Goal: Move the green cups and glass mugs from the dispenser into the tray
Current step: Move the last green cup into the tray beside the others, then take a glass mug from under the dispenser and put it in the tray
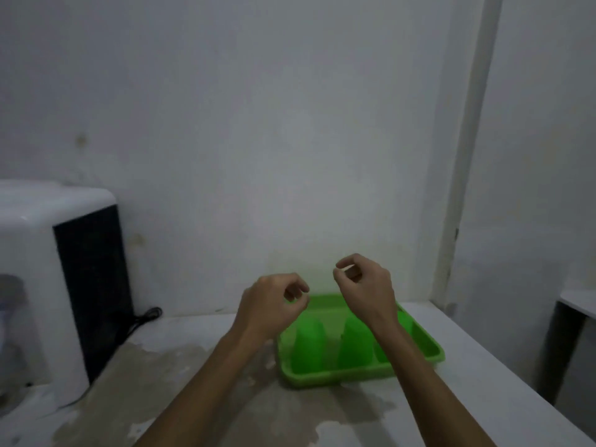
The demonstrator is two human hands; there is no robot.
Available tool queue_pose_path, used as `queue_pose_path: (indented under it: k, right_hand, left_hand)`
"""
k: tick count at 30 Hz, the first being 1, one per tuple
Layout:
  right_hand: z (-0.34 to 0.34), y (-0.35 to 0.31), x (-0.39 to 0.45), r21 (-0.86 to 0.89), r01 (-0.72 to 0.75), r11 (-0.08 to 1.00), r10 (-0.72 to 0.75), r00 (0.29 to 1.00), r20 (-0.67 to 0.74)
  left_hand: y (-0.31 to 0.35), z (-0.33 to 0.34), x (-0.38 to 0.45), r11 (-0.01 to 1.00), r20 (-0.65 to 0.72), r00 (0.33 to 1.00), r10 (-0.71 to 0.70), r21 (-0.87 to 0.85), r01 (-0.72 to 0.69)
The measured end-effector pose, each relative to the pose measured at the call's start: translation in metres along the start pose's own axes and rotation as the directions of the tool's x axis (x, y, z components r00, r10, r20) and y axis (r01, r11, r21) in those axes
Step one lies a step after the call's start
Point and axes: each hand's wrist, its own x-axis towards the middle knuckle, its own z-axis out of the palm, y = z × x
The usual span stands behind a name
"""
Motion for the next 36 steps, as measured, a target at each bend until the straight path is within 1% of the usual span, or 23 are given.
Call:
queue_pose_path:
  k: [7,13,18,22,28,36]
  right_hand:
    - [0.034,-0.103,0.043,0.095,0.11,0.989,-0.117,0.991,0.072]
    - [0.063,-0.161,0.069,0.045,0.221,0.974,-0.225,0.965,0.134]
    - [0.088,-0.181,0.08,-0.009,0.275,0.962,-0.268,0.944,0.191]
    - [0.101,-0.185,0.082,-0.036,0.285,0.958,-0.27,0.935,0.231]
    - [0.112,-0.184,0.075,-0.018,0.291,0.957,-0.28,0.934,0.223]
    - [0.142,-0.194,0.046,0.078,0.326,0.942,-0.335,0.925,0.18]
  left_hand:
    - [-0.032,-0.123,0.029,0.997,-0.188,0.982,-0.018,0.069,0.031]
    - [-0.052,-0.187,0.051,0.985,-0.286,0.957,0.037,0.17,0.013]
    - [-0.066,-0.21,0.055,0.976,-0.293,0.956,0.025,0.214,0.04]
    - [-0.077,-0.216,0.054,0.973,-0.299,0.954,0.011,0.222,0.058]
    - [-0.088,-0.216,0.05,0.977,-0.298,0.955,0.01,0.207,0.055]
    - [-0.114,-0.222,0.026,0.974,-0.344,0.938,0.029,0.219,0.05]
